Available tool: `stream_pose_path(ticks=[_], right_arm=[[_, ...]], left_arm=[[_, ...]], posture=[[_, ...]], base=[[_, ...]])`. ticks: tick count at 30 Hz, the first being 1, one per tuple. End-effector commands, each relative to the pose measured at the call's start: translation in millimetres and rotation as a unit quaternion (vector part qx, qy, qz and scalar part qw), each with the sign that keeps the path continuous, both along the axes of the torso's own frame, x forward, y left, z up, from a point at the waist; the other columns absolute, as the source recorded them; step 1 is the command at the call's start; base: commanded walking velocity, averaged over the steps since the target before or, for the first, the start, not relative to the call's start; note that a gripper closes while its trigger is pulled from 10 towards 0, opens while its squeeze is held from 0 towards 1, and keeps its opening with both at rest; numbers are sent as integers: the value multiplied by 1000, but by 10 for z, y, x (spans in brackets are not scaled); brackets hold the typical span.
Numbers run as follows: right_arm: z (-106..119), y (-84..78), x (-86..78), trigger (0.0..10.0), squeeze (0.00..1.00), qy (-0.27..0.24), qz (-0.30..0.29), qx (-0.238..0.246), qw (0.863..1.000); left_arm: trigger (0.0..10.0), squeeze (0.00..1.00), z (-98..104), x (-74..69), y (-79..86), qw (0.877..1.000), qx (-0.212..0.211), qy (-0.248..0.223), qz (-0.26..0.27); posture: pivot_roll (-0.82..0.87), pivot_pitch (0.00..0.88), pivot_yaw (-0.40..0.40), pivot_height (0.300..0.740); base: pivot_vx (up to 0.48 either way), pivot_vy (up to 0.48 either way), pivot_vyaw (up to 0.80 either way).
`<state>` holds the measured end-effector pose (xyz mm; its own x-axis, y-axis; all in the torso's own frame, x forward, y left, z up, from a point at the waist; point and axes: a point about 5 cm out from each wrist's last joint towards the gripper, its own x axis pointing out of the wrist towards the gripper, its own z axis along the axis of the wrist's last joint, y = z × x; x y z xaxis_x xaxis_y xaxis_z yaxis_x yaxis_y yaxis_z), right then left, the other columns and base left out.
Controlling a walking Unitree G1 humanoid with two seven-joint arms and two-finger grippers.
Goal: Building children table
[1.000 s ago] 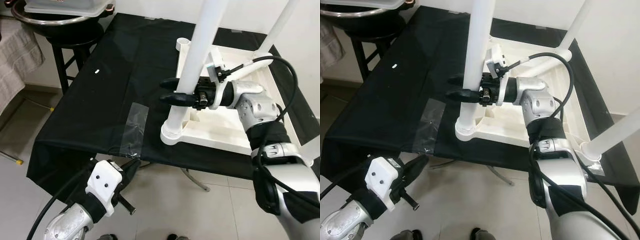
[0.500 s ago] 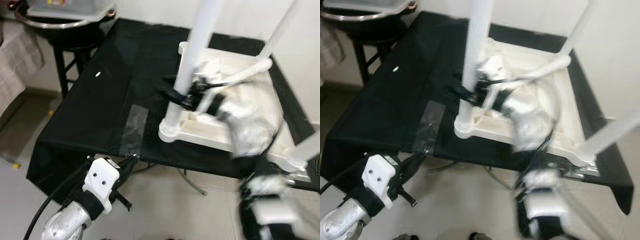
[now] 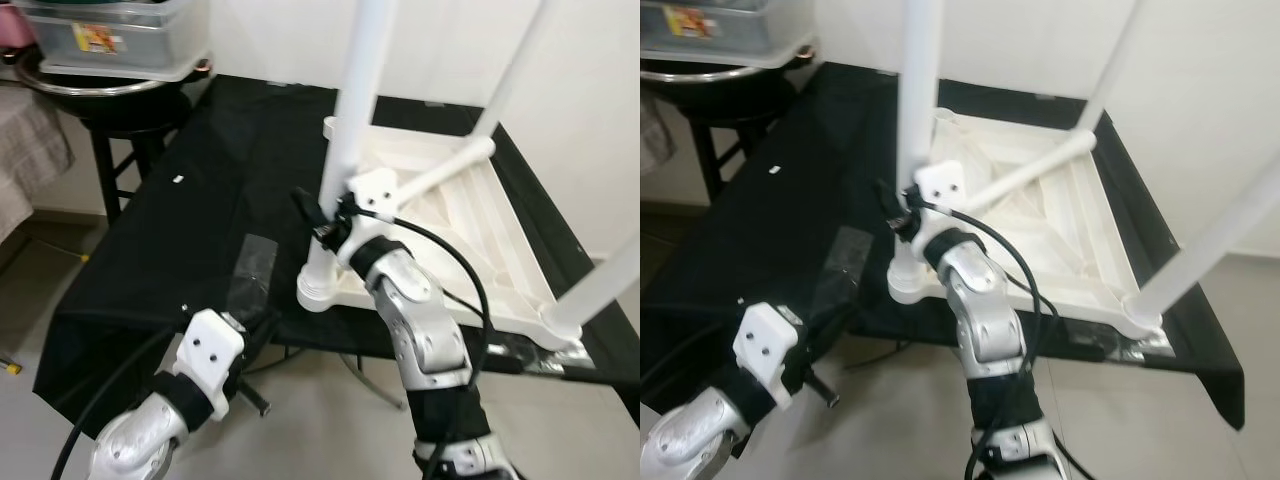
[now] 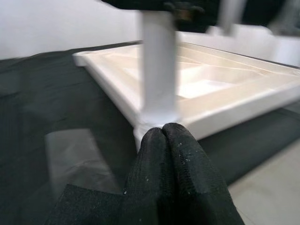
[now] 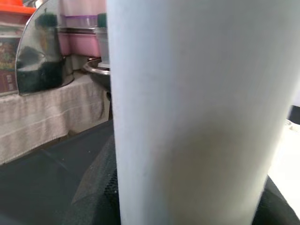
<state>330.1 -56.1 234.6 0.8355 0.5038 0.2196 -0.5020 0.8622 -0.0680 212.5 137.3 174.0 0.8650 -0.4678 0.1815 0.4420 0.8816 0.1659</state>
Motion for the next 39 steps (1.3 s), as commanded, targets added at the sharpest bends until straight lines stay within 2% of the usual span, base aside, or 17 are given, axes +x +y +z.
stream_pose_path(ticks=[1, 5, 8, 9, 11, 12, 14, 15, 17, 19, 20, 21, 22, 25, 29, 33, 39], right_arm=[[-262, -128, -41, 10000, 1000, 68, -28, 16, 997], [-230, -249, -123, 10000, 1000, 54, -9, 44, 998], [-269, -377, -222, 10000, 1000, 43, 3, 45, 998], [-269, -377, -222, 10000, 1000, 43, 3, 45, 998], [-349, -514, -338, 10000, 1000, 35, 7, 31, 999], [-349, -514, -338, 10000, 1000, 35, 7, 31, 999], [-507, -676, -495, 10000, 1000, 41, -9, 11, 999], [-507, -676, -495, 10000, 1000, 41, -9, 11, 999], [-630, -756, -630, 10000, 1000, 53, -25, -1, 998], [-760, -813, -774, 10000, 1000, 71, -45, -15, 996], [-760, -813, -774, 10000, 1000, 71, -45, -15, 996], [-810, -838, -844, 10000, 859, 77, -56, -18, 995], [-838, -872, -902, 10000, 0, 82, -67, -16, 994], [-857, -922, -942, 10000, 0, 82, -78, -13, 993], [-930, -986, -872, 10000, 0, 97, -97, 3, 991], [-923, -977, -784, 10000, 0, 87, -100, -2, 991], [-926, -948, -758, 10000, 0, 84, -98, -3, 992]], left_arm=[[10000, 0, -91, 30, 52, 998, -41, 39, 29], [10000, 0, -139, 40, 75, 994, -68, 62, 57], [10000, 0, -227, 78, 133, 986, -86, 93, 104], [10000, 0, -227, 78, 133, 986, -86, 93, 104], [10000, 0, -304, 129, 179, 976, -112, 124, 141], [10000, 0, -304, 129, 179, 976, -112, 124, 141], [10000, 0, -381, 183, 259, 963, -103, 144, 202], [10000, 0, -381, 183, 259, 963, -103, 144, 202], [10000, 0, -427, 188, 283, 959, -108, 169, 199], [10000, 0, -418, 176, 262, 967, -109, 154, 169], [10000, 0, -418, 176, 262, 967, -109, 154, 169], [10000, 0, -439, 163, 244, 970, -100, 156, 157], [10000, 0, -461, 152, 223, 971, -89, 157, 155], [10000, 0, -487, 151, 187, 973, -77, 154, 154], [10000, 0, -492, 247, 193, 971, -57, 149, 177], [10000, 0, -462, 350, 224, 970, -36, 128, 204], [10000, 0, -432, 441, 237, 973, -32, 111, 202]], posture=[[23, 178, -64, 740], [16, 178, -62, 740], [5, 176, -57, 740], [5, 176, -57, 740], [-10, 173, -54, 740], [-10, 173, -54, 740], [-19, 166, -52, 740], [-19, 166, -52, 740], [-22, 162, -50, 740], [-29, 155, -45, 740], [-29, 155, -45, 740], [-34, 147, -40, 740], [-40, 141, -37, 740], [-48, 131, -32, 740], [-49, 107, -29, 740], [-44, 85, -29, 740], [-52, 62, -31, 740]], base=[[0, 0, 0], [0, 0, 0], [0, 0, 0], [0, 0, 0], [0, 0, 0], [0, 0, 0], [0, 0, 0], [0, 0, 0], [0, 0, 0], [0, 0, 0], [0, 0, 0], [0, 0, 0], [0, 0, 0], [0, 0, 0], [0, 333, 0], [0, 480, 0], [0, 480, 0]])
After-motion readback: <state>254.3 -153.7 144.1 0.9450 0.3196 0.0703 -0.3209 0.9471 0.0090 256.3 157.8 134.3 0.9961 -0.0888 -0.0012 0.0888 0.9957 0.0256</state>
